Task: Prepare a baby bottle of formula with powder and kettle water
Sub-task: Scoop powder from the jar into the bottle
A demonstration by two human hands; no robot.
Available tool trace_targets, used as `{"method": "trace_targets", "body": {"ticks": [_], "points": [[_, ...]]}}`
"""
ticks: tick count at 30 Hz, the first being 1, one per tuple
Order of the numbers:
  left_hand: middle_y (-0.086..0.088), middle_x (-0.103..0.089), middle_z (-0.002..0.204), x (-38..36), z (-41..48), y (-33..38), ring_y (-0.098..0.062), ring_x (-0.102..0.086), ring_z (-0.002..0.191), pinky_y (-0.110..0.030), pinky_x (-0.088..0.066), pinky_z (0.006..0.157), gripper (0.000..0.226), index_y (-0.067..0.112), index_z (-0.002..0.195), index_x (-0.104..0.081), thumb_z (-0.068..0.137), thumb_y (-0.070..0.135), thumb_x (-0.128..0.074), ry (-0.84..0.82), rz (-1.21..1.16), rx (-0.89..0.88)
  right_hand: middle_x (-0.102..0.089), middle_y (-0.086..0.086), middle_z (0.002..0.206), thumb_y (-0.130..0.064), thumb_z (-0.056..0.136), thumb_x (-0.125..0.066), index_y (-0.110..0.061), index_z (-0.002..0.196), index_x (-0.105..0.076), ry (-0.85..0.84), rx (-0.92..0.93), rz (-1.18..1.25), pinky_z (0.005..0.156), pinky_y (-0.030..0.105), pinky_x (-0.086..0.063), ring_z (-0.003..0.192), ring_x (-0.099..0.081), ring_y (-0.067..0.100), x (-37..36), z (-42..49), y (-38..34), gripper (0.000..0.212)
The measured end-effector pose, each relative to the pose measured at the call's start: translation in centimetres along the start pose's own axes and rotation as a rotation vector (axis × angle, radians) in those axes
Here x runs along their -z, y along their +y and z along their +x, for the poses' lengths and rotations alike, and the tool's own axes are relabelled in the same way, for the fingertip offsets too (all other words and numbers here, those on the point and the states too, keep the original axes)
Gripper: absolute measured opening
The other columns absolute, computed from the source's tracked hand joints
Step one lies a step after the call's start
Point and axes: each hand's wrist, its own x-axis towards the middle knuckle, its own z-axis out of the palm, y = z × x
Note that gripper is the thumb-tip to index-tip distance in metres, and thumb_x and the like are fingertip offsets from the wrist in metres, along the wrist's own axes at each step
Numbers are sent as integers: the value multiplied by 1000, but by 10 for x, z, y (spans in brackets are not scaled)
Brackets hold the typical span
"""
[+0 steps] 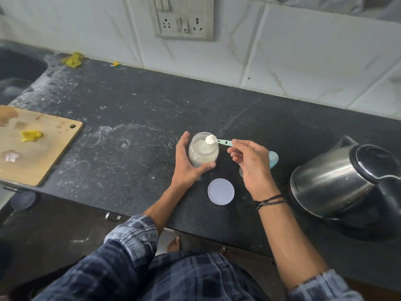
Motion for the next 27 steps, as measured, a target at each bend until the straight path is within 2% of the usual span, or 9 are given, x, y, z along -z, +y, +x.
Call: {"method": "trace_targets", "body": {"ticks": [2, 4, 7, 9, 12, 14, 20, 24, 27], "points": [[12, -16, 164, 2, -4, 5, -5, -17, 153, -35, -20, 126, 119, 33, 157, -15, 66, 47, -90, 66, 26, -36, -73, 7, 69, -8, 93, -72, 1, 95, -73, -3, -4, 45, 63, 19, -53, 62, -64, 11, 8, -5, -7, 9], [12, -18, 162, 2, -8, 14, -13, -18, 153, -36, -21, 125, 110, 31, 157, -18, 72, 44, -86, 151, 63, -140, -72, 8, 71, -8, 93, -72, 2, 96, -73, -10, 3, 89, 62, 18, -54, 62, -64, 10, 20, -10, -14, 11], [18, -30, 151, -4, -17, 35, -17, -31, 143, -48, -32, 117, 82, 14, 147, -37, 80, 33, -81, 292, 138, -361, -71, 8, 70, -9, 93, -72, -3, 88, -73, -6, 27, 144, 60, 17, -50, 60, -60, 10, 43, -14, -21, 8], [12, -44, 141, -14, -24, 50, -12, -38, 134, -48, -38, 108, 64, 12, 135, -47, 81, 26, -78, 336, 191, -515, -71, 6, 69, -10, 93, -72, -6, 84, -73, 11, 39, 172, 60, 16, -49, 61, -61, 9, 60, -17, -23, 10], [-4, -59, 125, -36, -36, 61, -12, -47, 124, -30, -36, 109, 47, 15, 125, -54, 84, 21, -76, 222, 251, -631, -71, 2, 68, -10, 94, -71, -10, 84, -72, 59, 35, 205, 62, 14, -49, 62, -62, 6, 83, -20, -21, 10], [-7, -62, 123, -51, -42, 61, -17, -51, 120, -33, -42, 106, 43, 13, 124, -58, 86, 19, -76, 102, 268, -633, -71, 0, 67, -9, 94, -70, -10, 85, -71, 98, 23, 200, 62, 13, -49, 61, -61, 4, 95, -23, -18, 9], [2, -53, 140, -81, -44, 54, -14, -47, 132, -46, -45, 105, 66, 11, 142, -49, 85, 21, -81, -115, 224, -449, -72, 5, 68, -6, 92, -73, -6, 85, -73, 193, 48, 163, 59, 14, -51, 61, -64, 8, 113, -25, -10, 7], [-4, -41, 153, -97, -39, 56, -14, -35, 140, -30, -30, 118, 98, 11, 157, -27, 81, 30, -86, -183, 230, -318, -72, 5, 68, -7, 92, -73, -5, 87, -74, 233, 118, 97, 59, 16, -51, 61, -64, 10, 118, -20, -5, 5], [-4, -35, 158, -104, -32, 58, -15, -29, 144, -25, -22, 118, 110, 14, 161, -14, 81, 35, -86, -232, 216, -216, -73, 7, 69, -7, 93, -72, -6, 89, -74, 244, 194, 10, 59, 18, -51, 63, -65, 12, 120, -17, -2, 5]]}}
